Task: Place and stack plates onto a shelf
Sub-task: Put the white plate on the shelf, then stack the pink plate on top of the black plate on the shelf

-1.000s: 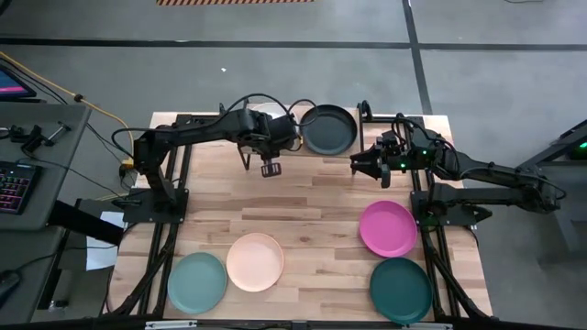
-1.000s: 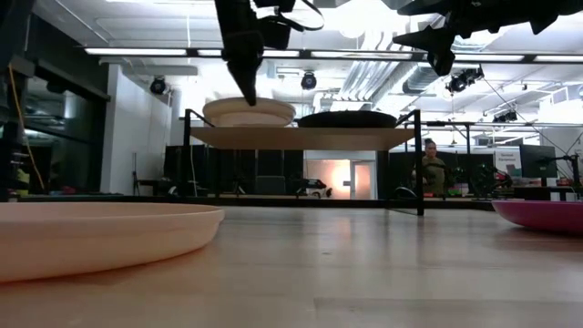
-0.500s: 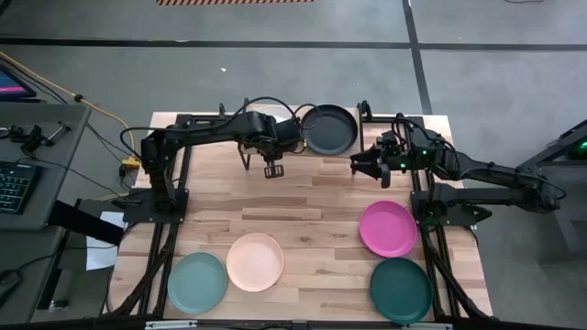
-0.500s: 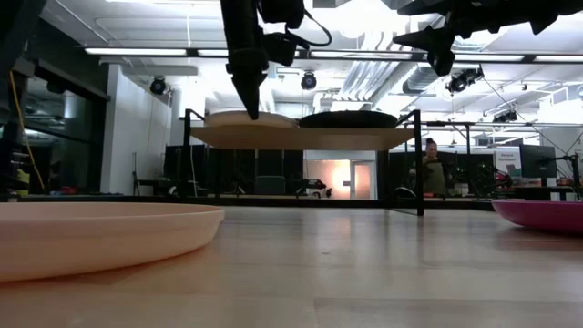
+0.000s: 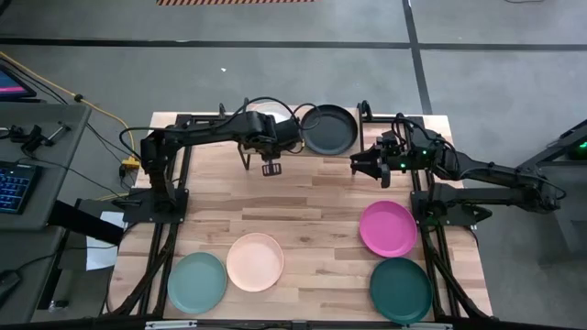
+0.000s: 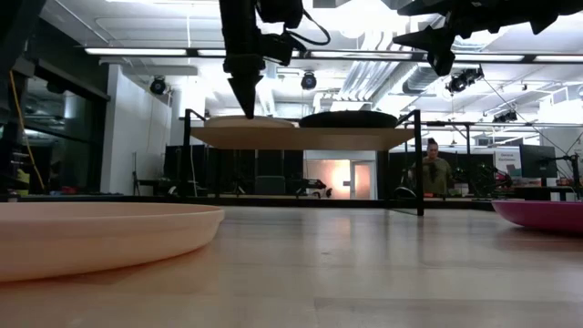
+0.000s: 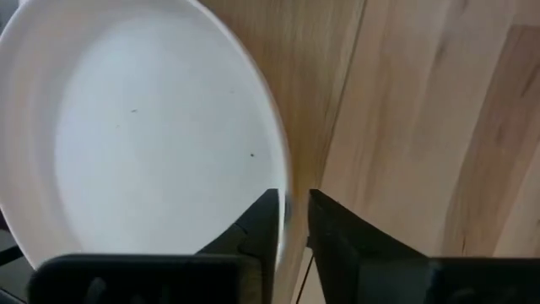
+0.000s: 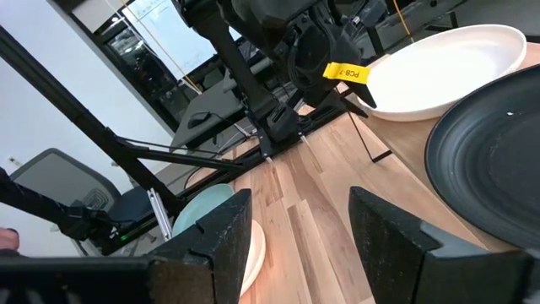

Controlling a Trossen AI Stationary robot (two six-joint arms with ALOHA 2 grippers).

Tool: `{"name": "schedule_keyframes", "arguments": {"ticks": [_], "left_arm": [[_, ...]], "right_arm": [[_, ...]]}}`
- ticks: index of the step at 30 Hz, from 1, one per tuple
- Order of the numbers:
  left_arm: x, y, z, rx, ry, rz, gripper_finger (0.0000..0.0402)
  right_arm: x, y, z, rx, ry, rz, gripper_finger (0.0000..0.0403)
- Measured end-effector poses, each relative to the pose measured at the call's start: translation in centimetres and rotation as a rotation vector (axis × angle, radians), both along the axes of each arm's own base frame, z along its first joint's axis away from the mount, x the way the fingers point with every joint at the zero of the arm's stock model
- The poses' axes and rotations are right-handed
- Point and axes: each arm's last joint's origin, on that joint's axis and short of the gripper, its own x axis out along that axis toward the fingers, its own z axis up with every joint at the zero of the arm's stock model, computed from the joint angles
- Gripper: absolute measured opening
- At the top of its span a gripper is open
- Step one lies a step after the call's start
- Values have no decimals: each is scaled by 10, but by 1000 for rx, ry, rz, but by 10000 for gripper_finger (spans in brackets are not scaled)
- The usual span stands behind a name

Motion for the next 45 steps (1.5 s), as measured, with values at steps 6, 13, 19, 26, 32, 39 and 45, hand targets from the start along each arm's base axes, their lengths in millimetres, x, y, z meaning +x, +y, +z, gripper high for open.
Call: {"name": "schedule_keyframes", "arguments": {"ticks": [6,13,19,26,32,39,45], "left_arm": [[-6,-3,16,-22,-32,25,111],[-35,-17,91,-299,-469,49,135],[-76,-45,135,-330,-938,-55,132],[-113,-81,110,-369,-1316,-219,131],[-130,-95,68,-415,-1533,-256,131],[-135,-93,49,-446,-1618,-180,131],[-135,-93,49,-445,-1622,-178,131]], "right_arm": [[0,0,0,0,-1,0,181],[1,0,4,-8,-43,3,181],[1,0,10,-29,-103,3,181],[1,0,15,-45,-150,3,181],[1,0,16,-53,-158,3,181],[1,0,16,-55,-159,4,181],[1,0,16,-41,-159,2,181]]}}
